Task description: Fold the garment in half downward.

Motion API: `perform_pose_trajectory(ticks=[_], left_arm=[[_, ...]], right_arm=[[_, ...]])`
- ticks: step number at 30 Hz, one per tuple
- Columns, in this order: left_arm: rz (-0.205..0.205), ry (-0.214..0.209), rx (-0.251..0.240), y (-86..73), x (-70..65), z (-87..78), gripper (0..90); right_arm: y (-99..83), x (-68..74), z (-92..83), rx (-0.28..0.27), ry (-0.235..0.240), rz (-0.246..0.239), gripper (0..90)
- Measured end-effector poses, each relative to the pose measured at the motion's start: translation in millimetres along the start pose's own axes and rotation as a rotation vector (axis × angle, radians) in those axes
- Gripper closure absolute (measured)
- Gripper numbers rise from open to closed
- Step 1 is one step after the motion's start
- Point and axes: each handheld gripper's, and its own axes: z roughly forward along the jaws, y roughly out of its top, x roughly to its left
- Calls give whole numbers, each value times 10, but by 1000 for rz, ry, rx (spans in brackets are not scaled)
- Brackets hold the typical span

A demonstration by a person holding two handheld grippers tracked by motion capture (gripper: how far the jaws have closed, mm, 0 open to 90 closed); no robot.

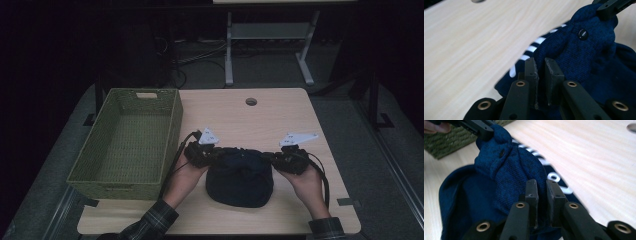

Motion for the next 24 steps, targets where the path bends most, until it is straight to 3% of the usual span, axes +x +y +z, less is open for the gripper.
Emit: perform_pose_trajectory(ticks=[8, 9, 12, 20, 24], left_arm=[[17, -34, 49, -192, -158, 58, 810], [17, -36, 53, -215, -176, 68, 810], [20, -39, 61, -275, -207, 86, 811], [35, 33, 69, -228, -149, 183, 811], [34, 81, 72, -191, -70, 211, 810]], right_arm=[[-248, 144, 43, 62, 22, 32, 803], [-275, 144, 65, 71, 21, 15, 804], [-330, 154, 125, 93, 23, 25, 805], [-269, 48, 259, 91, 5, 23, 806], [-184, -10, 349, 81, -27, -15, 806]])
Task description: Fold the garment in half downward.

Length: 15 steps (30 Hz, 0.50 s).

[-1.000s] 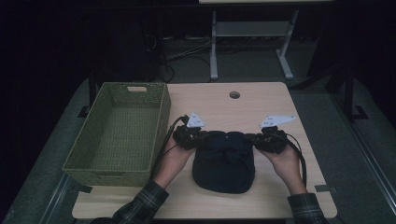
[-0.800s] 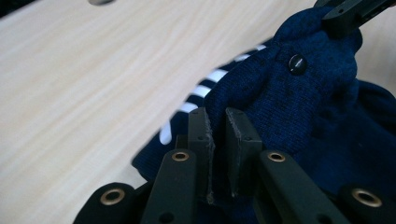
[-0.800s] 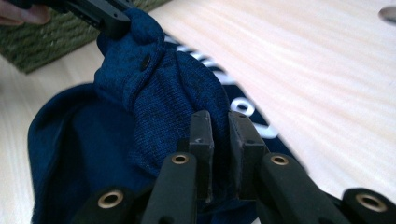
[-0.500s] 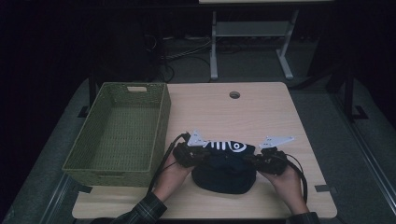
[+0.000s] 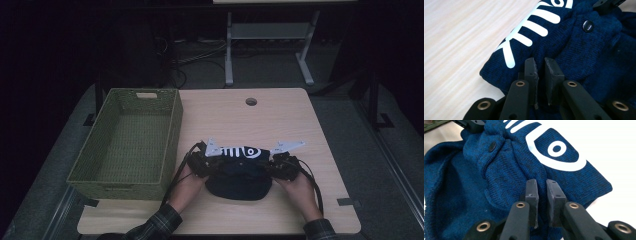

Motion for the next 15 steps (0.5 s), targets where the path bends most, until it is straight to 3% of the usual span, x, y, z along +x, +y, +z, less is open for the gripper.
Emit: perform_pose_trajectory(ticks=[4, 7, 15], left_arm=[[-23, 14, -8, -12, 42, 2, 806], [-41, 2, -24, -10, 53, -48, 777], [-65, -11, -113, 115, 95, -334, 592]], right_arm=[[86, -40, 73, 5, -7, -5, 804], [98, -40, 67, 1, -4, -2, 776], [209, -8, -265, -108, 35, -2, 584]])
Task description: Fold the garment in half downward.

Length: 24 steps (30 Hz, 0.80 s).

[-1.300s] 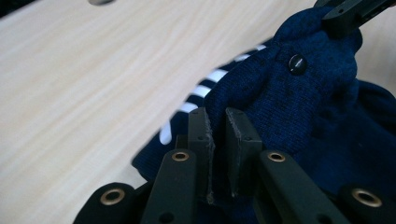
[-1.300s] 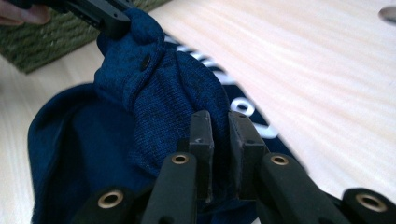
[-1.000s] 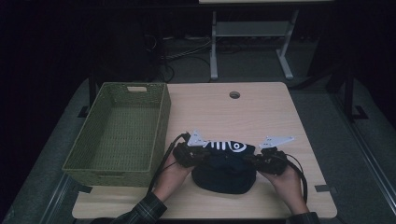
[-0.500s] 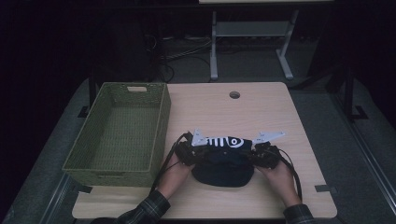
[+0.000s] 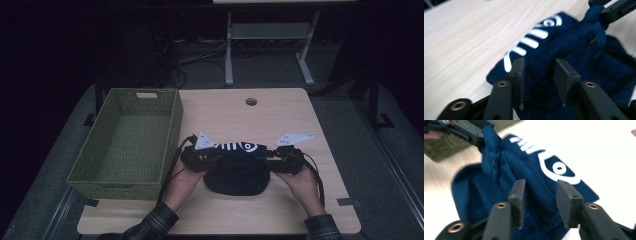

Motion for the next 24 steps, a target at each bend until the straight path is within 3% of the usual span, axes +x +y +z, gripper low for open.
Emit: perform_pose_trajectory(ticks=[5, 8, 10, 13, 18, 24], left_arm=[[0, 4, -66, 140, 33, -128, 612], [-2, -4, -82, 212, 65, -144, 702], [-7, -14, -75, 245, 95, -88, 802], [-12, -32, -37, 238, 127, 42, 888], [-27, -65, 15, 163, 113, 199, 896], [-14, -112, 32, 57, 14, 106, 895]], right_arm=[[148, 12, -149, -70, 20, 2, 612], [222, -9, -195, -90, 13, 1, 721], [251, -35, -181, -83, -10, -7, 807], [233, -92, -99, -48, -18, 5, 866], [113, -149, 54, 18, -8, 21, 892], [-48, -61, 28, 41, 33, 18, 896]])
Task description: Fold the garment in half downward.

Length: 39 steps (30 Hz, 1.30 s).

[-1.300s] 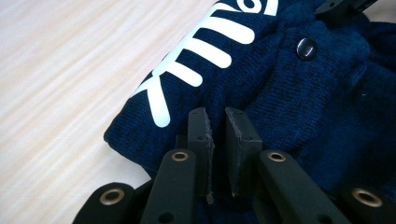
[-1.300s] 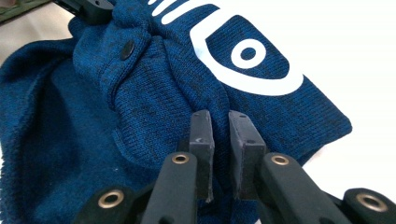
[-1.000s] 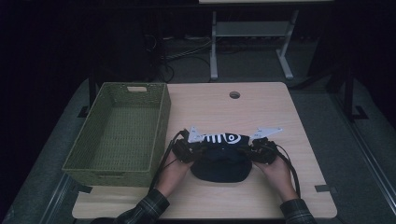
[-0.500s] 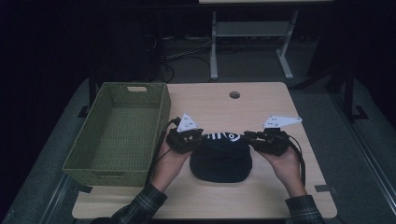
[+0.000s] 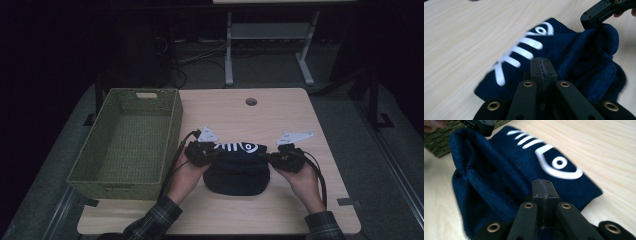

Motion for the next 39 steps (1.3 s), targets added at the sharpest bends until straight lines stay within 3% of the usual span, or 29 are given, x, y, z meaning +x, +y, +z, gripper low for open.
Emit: perform_pose_trajectory(ticks=[11, 20, 27, 29, 32, 39], left_arm=[[52, -43, 59, -220, -247, -23, 895], [80, -53, 142, -427, -347, 155, 896], [120, -18, 169, -465, -399, 224, 898], [112, -23, 167, -461, -394, 218, 898], [99, -37, 156, -423, -362, 171, 898], [86, -11, 94, -251, -268, 34, 898]], right_arm=[[-236, 276, -70, 32, 46, -2, 897], [-402, 363, 41, 86, 64, 17, 899], [-452, 409, 189, 135, 30, -48, 900], [-439, 422, 196, 142, 25, -60, 900], [-421, 410, 149, 122, 33, -57, 900], [-244, 371, -13, 19, 25, -61, 900]])
